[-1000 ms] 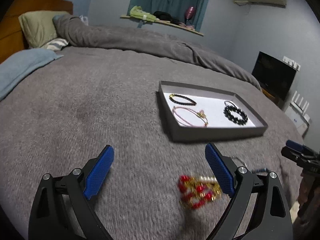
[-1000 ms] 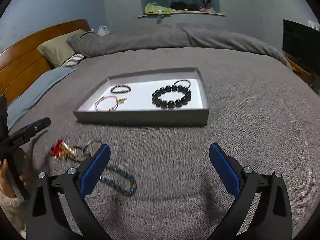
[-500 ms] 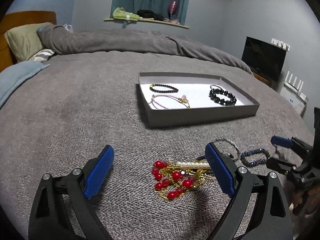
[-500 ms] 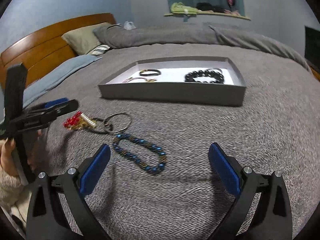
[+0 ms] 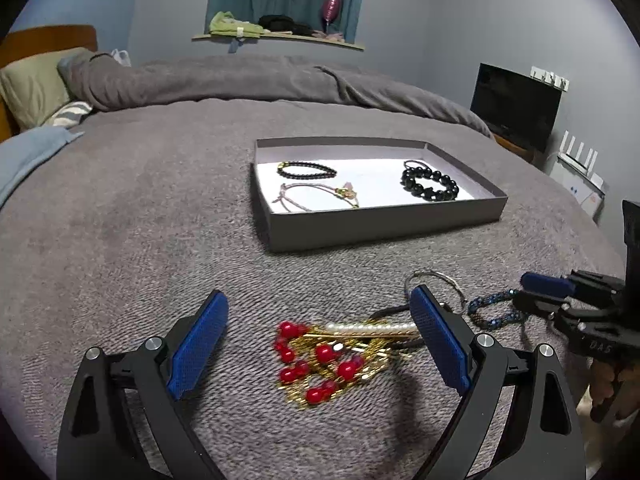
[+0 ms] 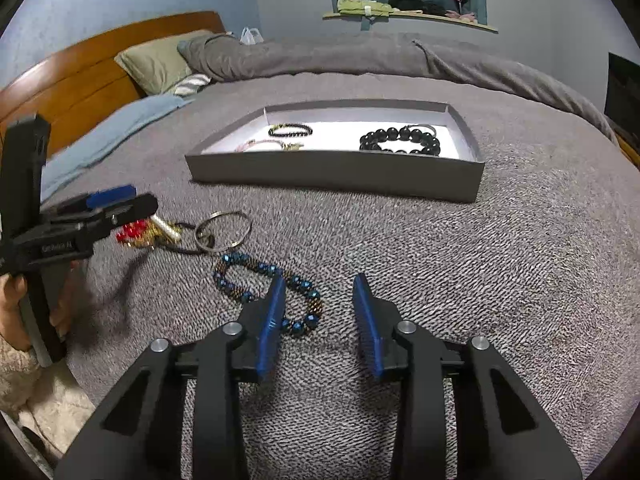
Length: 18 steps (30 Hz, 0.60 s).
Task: Organize jewelry
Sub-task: 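Grasp the blue beaded bracelet with the right tool while the left tool grasps a silver hoop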
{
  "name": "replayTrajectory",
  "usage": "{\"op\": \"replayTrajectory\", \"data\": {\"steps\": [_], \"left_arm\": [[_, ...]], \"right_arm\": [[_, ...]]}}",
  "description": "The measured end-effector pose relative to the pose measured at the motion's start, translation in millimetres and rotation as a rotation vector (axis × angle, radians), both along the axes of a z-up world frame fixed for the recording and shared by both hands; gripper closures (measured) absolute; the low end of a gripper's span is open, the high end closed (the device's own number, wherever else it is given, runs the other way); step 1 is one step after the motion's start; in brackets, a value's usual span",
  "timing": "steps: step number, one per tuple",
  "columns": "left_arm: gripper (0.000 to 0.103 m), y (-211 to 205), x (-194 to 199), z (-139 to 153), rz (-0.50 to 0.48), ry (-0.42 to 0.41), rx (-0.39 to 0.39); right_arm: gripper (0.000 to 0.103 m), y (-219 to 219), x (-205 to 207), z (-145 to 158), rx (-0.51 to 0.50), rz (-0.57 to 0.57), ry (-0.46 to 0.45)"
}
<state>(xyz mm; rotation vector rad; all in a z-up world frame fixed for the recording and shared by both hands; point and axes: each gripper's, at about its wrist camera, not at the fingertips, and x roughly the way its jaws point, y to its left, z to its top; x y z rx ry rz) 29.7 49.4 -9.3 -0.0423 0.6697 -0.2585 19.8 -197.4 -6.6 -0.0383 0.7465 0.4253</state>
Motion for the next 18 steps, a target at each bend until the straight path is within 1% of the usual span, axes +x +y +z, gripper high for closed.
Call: {"op": "replayTrajectory", "data": {"steps": [3, 4, 7, 8, 10, 11, 13, 16, 18], "left_arm": [[0.012, -14.3, 3.0, 2.9, -0.032, 0.004, -0.008], [0.013, -18.8, 3.5, 3.7, -0.046, 0.007, -0.011], [0.013, -35.4, 8.3, 4.4, -0.086, 0.024, -0.006], [0.013, -39.9, 9.7, 3.6, -0.090, 0.027, 0.004], [0.013, -45.2, 11.0, 1.5, -0.094, 0.030, 0.022], [0.013, -46.9, 11.3, 0.7, -0.096, 0.033, 0.027], [0.013, -49.1, 11.5, -0.2, -0.102, 0.043, 0.027], [0.013, -55.4, 13.7, -1.1, -0.131, 0.064, 0.017], [0.014, -65.2, 14.1, -1.5, -0.154, 0.064, 0.039]], "right_arm": [[0.068, 2.8, -0.1, -3.3, -0.024, 0.007, 0.004], [0.069, 3.3, -0.4, -4.2, -0.030, 0.011, 0.004], [0.080, 2.5, -0.4, -6.4, -0.038, 0.019, 0.010], [0.086, -1.4, 0.0, -5.5, -0.023, 0.018, 0.016], [0.095, -8.1, 2.5, -4.4, 0.020, 0.017, 0.041], [0.095, -12.9, 3.8, -4.0, 0.048, 0.017, 0.056], [0.095, -17.8, 4.3, -1.6, 0.069, 0.009, 0.060], [0.095, -27.8, 3.2, 7.7, 0.079, -0.029, 0.023], [0.096, -35.8, 4.0, 12.3, 0.079, -0.062, 0.003]]}}
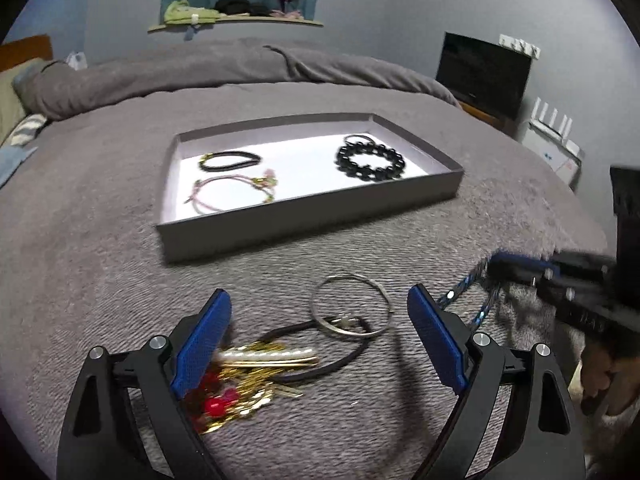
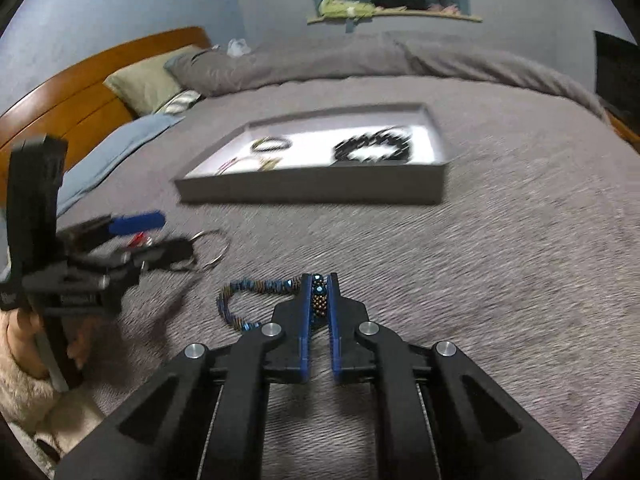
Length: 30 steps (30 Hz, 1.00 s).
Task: Organize jewelry
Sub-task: 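Grasp the blue beaded bracelet with the right tool while the left tool grasps a silver hoop, then carry the hoop and blue bracelet into the tray and open both tools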
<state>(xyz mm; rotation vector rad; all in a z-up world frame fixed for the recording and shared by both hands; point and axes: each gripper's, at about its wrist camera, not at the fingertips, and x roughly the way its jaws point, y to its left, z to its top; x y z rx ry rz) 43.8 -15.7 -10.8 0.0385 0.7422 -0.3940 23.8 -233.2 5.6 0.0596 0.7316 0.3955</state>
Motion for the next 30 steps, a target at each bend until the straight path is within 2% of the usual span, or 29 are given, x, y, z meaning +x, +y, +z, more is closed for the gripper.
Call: {"op": "replayTrajectory", "data": {"steps": [3, 7, 9, 16, 21, 23, 30], "left_arm": [[0.017, -15.2, 3.2, -3.0, -0.036, 0.004, 0.029], [0.033, -25.5, 12.5, -13.3, -0.050, 0.046, 0.046], [0.036, -26.9, 13.6, -16.3, -0.046, 0.050, 0.064], [0.050, -19.4, 11.1, -18.1, -0.042, 0.048, 0.056], [0.052, -16.4, 8.7, -14.6, -0.049, 0.037, 0.032], [0.052, -15.1, 7.4, -10.2, -0.052, 0.030, 0.017], [0.052, -3.3, 5.7, 29.6, -0.047, -0.061, -0.022]], "right_arm": [[0.095, -12.2, 5.1, 0.2, 0.023, -0.030, 0.018], [0.095, -16.5, 6.3, -1.5, 0.039, -0.023, 0.035], [0.095, -15.4, 7.0, -3.2, 0.033, -0.012, 0.043], [0.095, -10.7, 9.5, -10.0, 0.033, 0.019, 0.087], [0.095, -6.0, 9.0, -13.3, 0.005, 0.026, 0.082], [0.095, -7.3, 7.0, -10.1, 0.023, 0.026, 0.069], [0.095, -3.7, 2.0, 18.7, 0.048, 0.031, -0.017]]}}
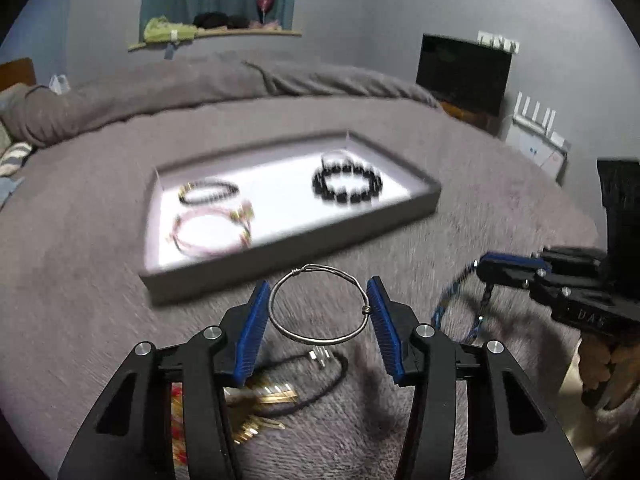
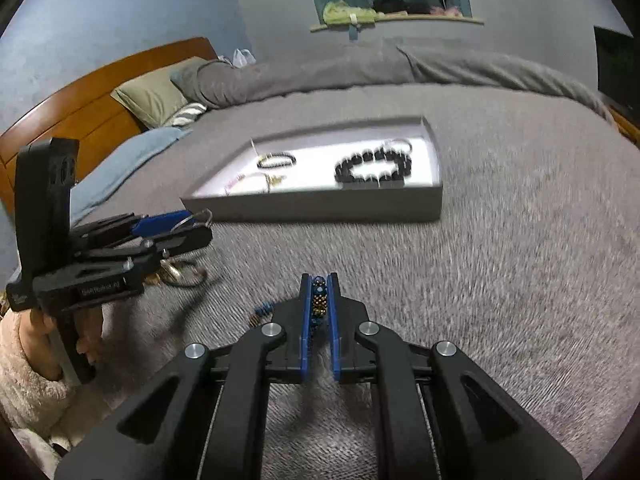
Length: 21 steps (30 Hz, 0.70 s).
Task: Organize jewelry
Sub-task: 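Carry the hoop and blue bracelet into the tray and open both tools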
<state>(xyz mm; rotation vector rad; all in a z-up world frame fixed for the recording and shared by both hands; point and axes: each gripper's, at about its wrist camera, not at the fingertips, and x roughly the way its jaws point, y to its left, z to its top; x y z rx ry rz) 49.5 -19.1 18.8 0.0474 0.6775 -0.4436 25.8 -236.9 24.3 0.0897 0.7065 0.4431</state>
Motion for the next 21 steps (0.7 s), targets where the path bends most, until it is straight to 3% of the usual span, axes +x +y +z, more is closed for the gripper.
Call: {"op": "replayTrajectory", "data": {"steps": [4, 11, 15, 21], "left_arm": [[0.052, 12.8, 18.9, 24.2, 0.033, -0.040, -0.049], [0.052, 30.9, 74.5, 34.7, 0.112, -0.034, -0.025], [0.052, 37.3, 116.4, 32.3, 0.143, 0.045, 0.011], [0.052, 35.4, 142.9, 12.5, 0.158, 0.129, 0.038]], "right_arm": [[0.096, 4.4, 5.8, 20.8, -0.004, -0.001, -0.044], [0.096, 4.8, 30.9, 59.9, -0.018, -0.045, -0.145], [0.096, 1.4, 54.8, 76.8, -0.007, -0.085, -0.182], [0.096, 3.6, 94.7, 90.0, 0.036, -0.134, -0.192]]}}
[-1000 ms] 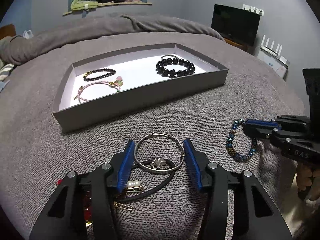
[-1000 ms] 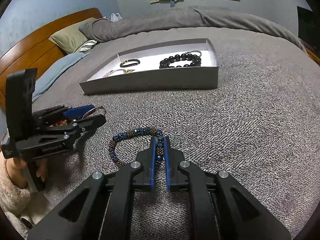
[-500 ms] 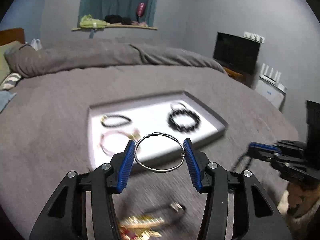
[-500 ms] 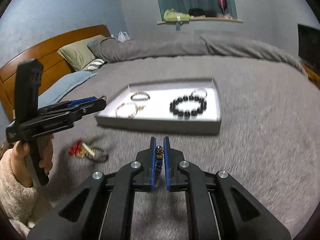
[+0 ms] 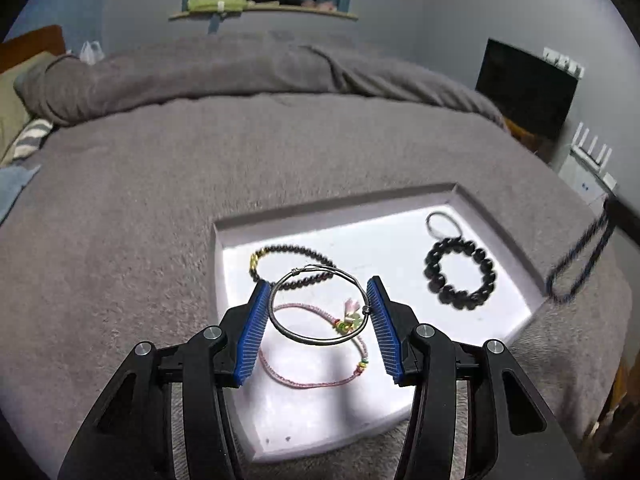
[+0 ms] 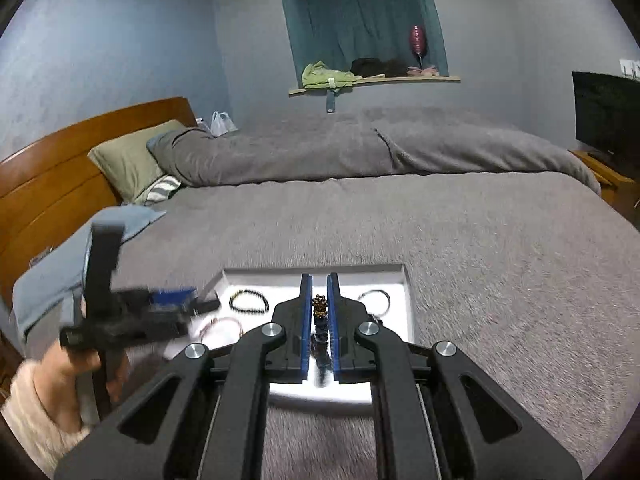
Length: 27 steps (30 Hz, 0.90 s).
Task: Organize jewelry
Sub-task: 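Carry the hoop and blue bracelet into the tray and open both tools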
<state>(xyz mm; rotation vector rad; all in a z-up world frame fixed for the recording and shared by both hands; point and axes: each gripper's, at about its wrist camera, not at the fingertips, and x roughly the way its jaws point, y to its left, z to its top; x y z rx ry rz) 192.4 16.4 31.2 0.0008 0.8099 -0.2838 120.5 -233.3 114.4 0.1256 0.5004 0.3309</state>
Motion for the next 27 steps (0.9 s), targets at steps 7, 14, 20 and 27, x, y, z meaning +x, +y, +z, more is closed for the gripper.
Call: {"op": "replayTrajectory", "data": {"steps": [7, 14, 20, 27], "left_arm": [[0.052, -5.7, -3.6, -28.6, -0.049, 0.057, 0.057], [0.052, -2.4, -3.7, -41.5, -0.053, 0.077, 0.074], [0.052, -6.4, -4.8, -43.8, -0.055, 0.065, 0.102], [0.052, -4.6, -3.2, -47.1, -0.049, 0.079, 0.094]], "right_arm": [[0.096, 3.3, 21.7, -28.8, 0.009, 0.020, 0.087], [0.096, 5.1, 31.1, -59.4, -0.055, 0.059, 0.185], [0.096, -4.7, 36.9, -63.9, -0.099, -0.005, 0.208], [0.096, -9.2, 42.2, -77.3, -0.159, -0.018, 0.253]]}}
